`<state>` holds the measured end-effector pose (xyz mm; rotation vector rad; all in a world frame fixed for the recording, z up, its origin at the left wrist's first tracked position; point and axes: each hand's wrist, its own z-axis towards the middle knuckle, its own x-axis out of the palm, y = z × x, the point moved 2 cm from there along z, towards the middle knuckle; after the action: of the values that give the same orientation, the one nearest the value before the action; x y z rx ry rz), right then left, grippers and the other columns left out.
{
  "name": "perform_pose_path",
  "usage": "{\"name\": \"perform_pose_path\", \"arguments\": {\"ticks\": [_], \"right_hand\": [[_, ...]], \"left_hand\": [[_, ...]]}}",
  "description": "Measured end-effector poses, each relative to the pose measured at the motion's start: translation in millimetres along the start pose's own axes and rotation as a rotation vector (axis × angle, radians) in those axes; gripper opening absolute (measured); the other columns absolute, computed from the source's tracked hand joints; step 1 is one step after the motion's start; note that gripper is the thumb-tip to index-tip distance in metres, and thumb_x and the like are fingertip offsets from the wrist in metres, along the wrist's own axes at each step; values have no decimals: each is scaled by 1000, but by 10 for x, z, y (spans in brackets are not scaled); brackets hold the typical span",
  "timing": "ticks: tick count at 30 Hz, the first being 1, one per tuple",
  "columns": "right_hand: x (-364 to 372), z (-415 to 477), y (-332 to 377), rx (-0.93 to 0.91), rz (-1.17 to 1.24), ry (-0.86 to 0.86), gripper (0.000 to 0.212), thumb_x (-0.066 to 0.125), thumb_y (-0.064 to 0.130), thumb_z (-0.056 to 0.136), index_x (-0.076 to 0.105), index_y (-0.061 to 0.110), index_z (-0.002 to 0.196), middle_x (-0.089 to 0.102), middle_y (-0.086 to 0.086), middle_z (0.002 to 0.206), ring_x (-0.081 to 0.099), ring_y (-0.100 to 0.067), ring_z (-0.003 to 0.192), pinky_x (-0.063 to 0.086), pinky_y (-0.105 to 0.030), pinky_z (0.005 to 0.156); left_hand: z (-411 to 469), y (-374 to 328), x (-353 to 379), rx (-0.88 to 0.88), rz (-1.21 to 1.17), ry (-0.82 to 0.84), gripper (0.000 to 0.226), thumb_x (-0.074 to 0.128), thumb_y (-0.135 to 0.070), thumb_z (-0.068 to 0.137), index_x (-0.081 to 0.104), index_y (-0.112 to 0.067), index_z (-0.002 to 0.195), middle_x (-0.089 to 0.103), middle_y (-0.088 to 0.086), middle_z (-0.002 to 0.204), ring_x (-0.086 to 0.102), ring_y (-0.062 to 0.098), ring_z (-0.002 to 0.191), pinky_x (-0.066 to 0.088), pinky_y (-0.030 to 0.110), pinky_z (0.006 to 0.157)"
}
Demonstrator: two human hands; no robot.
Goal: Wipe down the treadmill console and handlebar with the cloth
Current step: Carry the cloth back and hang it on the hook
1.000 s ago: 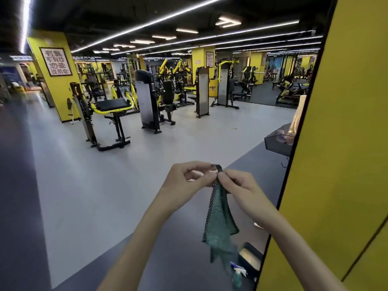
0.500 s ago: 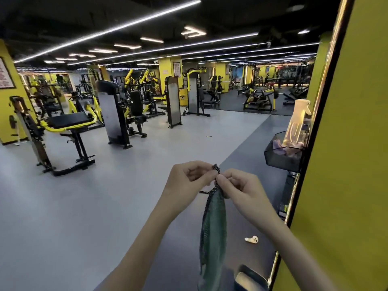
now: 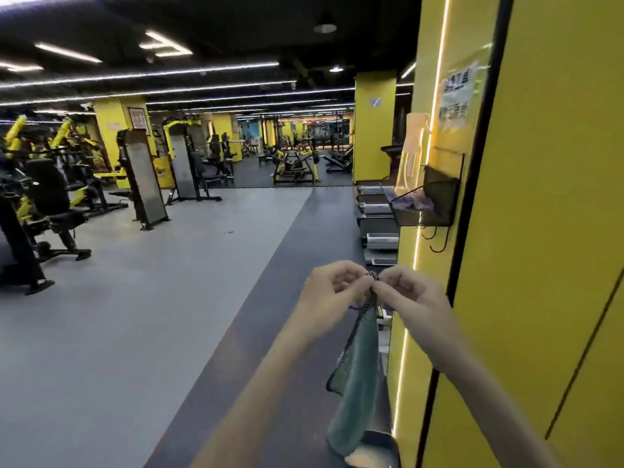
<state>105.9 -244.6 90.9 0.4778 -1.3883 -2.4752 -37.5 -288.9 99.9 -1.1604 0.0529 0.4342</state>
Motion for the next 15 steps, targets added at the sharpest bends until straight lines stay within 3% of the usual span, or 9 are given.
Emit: {"name": "perform_pose_path", "arguments": {"ticks": [4,8,12,15], "right_hand": [[-19,191,-32,74,-63,-109,9,62,10,91,65,4,85,65,-18,78,60,-20,68,51,-24,61],[-41,329,-210,118,-103,-223,8,61,5,91,65,8,84,68,-2,71,65,-7,66,51,-17,61],[-163,462,-535,157,-173,-298,6,62,10,92,68,11,90,73,-4,79,70,-13,75,56,-24,71],[-275,644,-780,194,-207,-370,11,61,13,93,67,10,84,71,-6,77,67,-14,74,53,-21,67]], "left_hand": [[383,181,15,9,33,131,16,64,-18,93,64,-26,80,64,-11,67,61,7,64,44,15,61],[680,424,127,21,-66,247,9,64,-20,93,69,-21,86,68,-7,74,62,5,67,47,20,65],[1066,743,287,42,-141,421,9,64,-19,93,70,-13,94,72,3,85,67,17,77,53,36,80],[1382,950,461,44,-99,522,11,62,-23,93,68,-14,93,71,-1,81,67,12,75,52,30,72]]}}
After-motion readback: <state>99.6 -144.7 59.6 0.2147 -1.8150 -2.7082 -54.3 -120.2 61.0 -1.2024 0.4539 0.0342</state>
